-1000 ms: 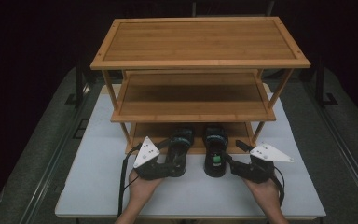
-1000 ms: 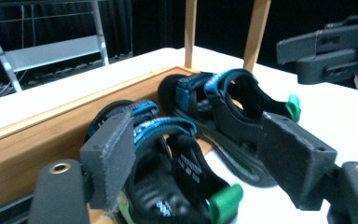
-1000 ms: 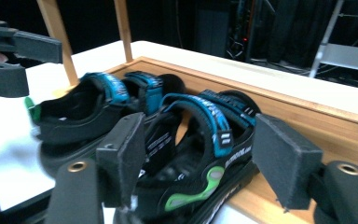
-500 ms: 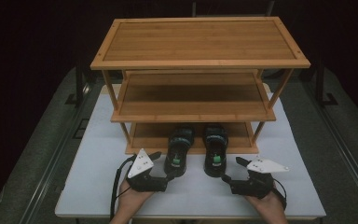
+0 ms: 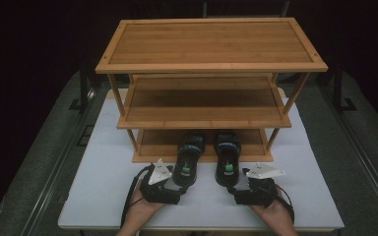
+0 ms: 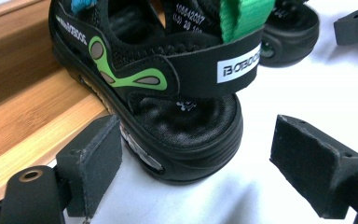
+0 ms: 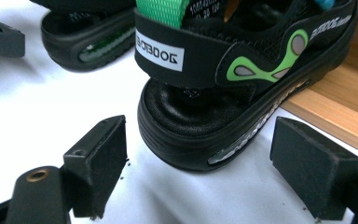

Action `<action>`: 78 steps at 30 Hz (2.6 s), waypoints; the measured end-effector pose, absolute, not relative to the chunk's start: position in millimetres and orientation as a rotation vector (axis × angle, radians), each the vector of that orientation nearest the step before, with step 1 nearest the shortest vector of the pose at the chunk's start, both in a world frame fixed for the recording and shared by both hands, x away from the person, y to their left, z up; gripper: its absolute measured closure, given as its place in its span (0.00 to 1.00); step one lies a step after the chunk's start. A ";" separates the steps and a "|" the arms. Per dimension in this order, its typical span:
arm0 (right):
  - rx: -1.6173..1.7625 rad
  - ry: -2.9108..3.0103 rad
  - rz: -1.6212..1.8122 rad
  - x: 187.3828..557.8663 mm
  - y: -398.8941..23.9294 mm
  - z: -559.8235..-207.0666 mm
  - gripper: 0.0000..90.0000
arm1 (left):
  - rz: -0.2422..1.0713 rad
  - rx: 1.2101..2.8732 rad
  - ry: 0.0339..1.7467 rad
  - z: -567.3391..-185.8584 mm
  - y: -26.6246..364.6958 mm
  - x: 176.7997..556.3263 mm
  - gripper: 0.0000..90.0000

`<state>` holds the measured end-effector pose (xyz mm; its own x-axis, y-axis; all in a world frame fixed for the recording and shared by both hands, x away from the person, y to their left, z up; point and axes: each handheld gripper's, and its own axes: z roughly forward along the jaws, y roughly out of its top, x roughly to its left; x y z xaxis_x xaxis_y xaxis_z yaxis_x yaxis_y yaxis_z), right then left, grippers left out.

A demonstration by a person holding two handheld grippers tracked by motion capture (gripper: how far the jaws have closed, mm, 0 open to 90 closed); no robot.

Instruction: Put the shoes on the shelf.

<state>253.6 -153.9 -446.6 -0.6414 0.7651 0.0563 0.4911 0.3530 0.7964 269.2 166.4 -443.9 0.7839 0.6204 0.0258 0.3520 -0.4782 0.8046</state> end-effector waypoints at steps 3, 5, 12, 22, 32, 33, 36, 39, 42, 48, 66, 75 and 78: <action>1.116 2.315 1.163 256.7 -151.6 -448.3 0.20 | 0.403 2.156 0.742 -447.2 165.1 272.4 0.18; 1.120 2.326 1.152 258.8 -150.0 -449.3 0.20 | 0.395 2.162 0.753 -448.5 164.5 274.0 0.18; 1.120 2.325 1.082 265.7 -140.5 -452.9 0.19 | 0.376 2.164 0.761 -451.2 162.7 278.5 0.25; 1.128 2.359 1.099 270.7 -143.7 -447.5 0.20 | 0.350 2.113 0.766 -440.5 161.7 282.3 0.25; 1.090 2.381 1.172 281.6 -149.5 -437.7 0.20 | 0.346 2.076 0.776 -435.9 153.9 289.9 0.25; 1.090 2.384 1.178 282.6 -149.4 -437.1 0.20 | 0.342 2.077 0.780 -435.9 153.0 291.2 0.25; 1.088 2.385 1.188 286.2 -148.5 -436.6 0.20 | 0.337 2.060 0.781 -435.1 152.2 293.1 0.25; 1.089 2.373 1.227 289.7 -148.0 -435.0 0.20 | 0.344 2.075 0.777 -435.8 148.4 296.5 0.25; 1.083 2.371 1.236 292.3 -146.5 -433.6 0.20 | 0.348 2.079 0.778 -438.8 145.4 299.2 0.26; 1.093 2.372 1.229 299.2 -142.6 -438.2 0.22 | 0.349 2.054 0.787 -440.5 141.2 303.2 0.26; 1.112 2.303 1.241 309.3 -131.3 -442.2 0.22 | 0.393 2.030 0.810 -442.6 128.7 312.8 0.26; 1.123 2.282 1.243 310.2 -129.0 -443.5 0.22 | 0.399 2.027 0.818 -443.3 127.0 314.7 0.26; 1.137 2.274 1.243 308.5 -128.6 -443.5 0.23 | 0.398 2.026 0.820 -442.8 128.0 313.6 0.26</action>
<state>308.5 -128.6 -443.5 -0.6367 0.7649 0.0977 0.4954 0.3085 0.8120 313.6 128.0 -442.8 0.7295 0.6832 -0.0311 0.3978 -0.3868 0.8320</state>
